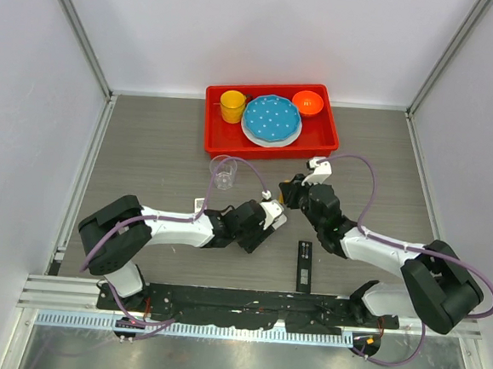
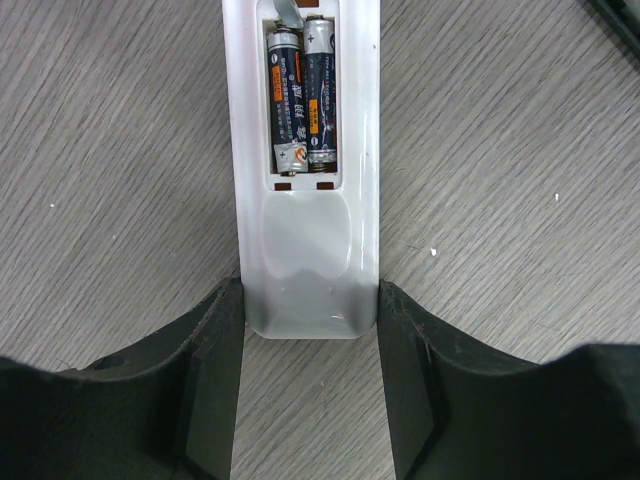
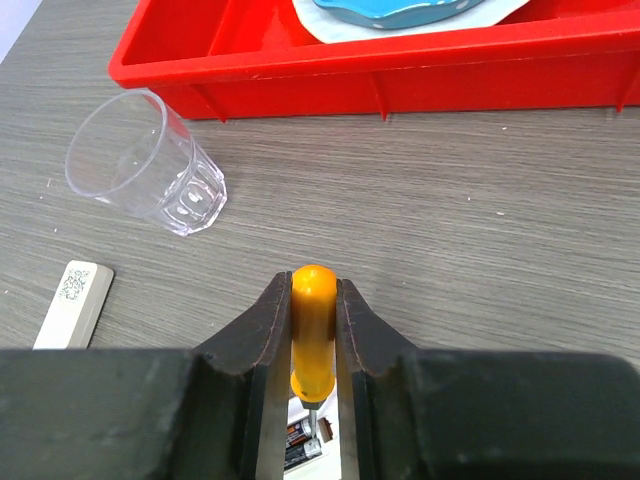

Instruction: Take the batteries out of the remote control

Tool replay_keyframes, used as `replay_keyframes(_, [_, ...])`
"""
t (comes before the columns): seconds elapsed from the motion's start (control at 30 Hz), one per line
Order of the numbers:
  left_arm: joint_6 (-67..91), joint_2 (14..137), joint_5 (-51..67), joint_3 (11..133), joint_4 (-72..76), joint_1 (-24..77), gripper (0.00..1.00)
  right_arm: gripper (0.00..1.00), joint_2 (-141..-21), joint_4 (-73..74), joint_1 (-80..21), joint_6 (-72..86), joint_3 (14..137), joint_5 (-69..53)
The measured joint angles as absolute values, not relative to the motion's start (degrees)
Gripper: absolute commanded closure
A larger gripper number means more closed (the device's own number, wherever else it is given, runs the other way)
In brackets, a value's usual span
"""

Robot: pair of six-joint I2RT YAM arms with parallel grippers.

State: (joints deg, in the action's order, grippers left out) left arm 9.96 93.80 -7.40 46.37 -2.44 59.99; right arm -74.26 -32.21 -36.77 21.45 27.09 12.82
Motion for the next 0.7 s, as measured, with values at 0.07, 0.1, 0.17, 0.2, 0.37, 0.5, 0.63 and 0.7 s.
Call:
replay_keyframes(0.07, [10.0,93.8,-7.4,46.4,-2.4,60.0,0.98,0.99,-74.4,-32.6,-37.0,21.4,27.1,13.1])
replay_keyframes(0.1, [10.0,93.8,-7.4,46.4,-2.4,60.0,0.98,0.99,-74.7,-33.0,-37.1,21.4,27.1,13.4])
replay_keyframes(0.17, [10.0,93.8,-7.4,46.4,-2.4,60.0,0.98,0.99,-75.1,-33.3,-37.5,21.3,27.1,14.1])
replay_keyframes(0.2, [10.0,93.8,-7.4,46.4,-2.4,60.0,0.98,0.99,-75.2,-33.5,-37.8,21.3,27.0,14.5])
replay_keyframes(0.37, [10.0,93.8,-7.4,46.4,-2.4,60.0,1.0,0.99,-75.3,-36.9,-39.8,20.7,25.3,17.7])
replay_keyframes(0.5, [10.0,93.8,-7.3,46.4,-2.4,60.0,1.0,0.99,-75.5,-41.9,-42.4,19.2,23.1,22.0])
replay_keyframes(0.63, [10.0,93.8,-7.2,46.4,-2.4,60.0,1.0,0.99,-76.4,-47.9,-45.1,17.4,20.8,26.4])
replay_keyframes(0.7, [10.0,93.8,-7.2,46.4,-2.4,60.0,1.0,0.99,-76.8,-50.0,-46.3,16.4,20.0,28.4])
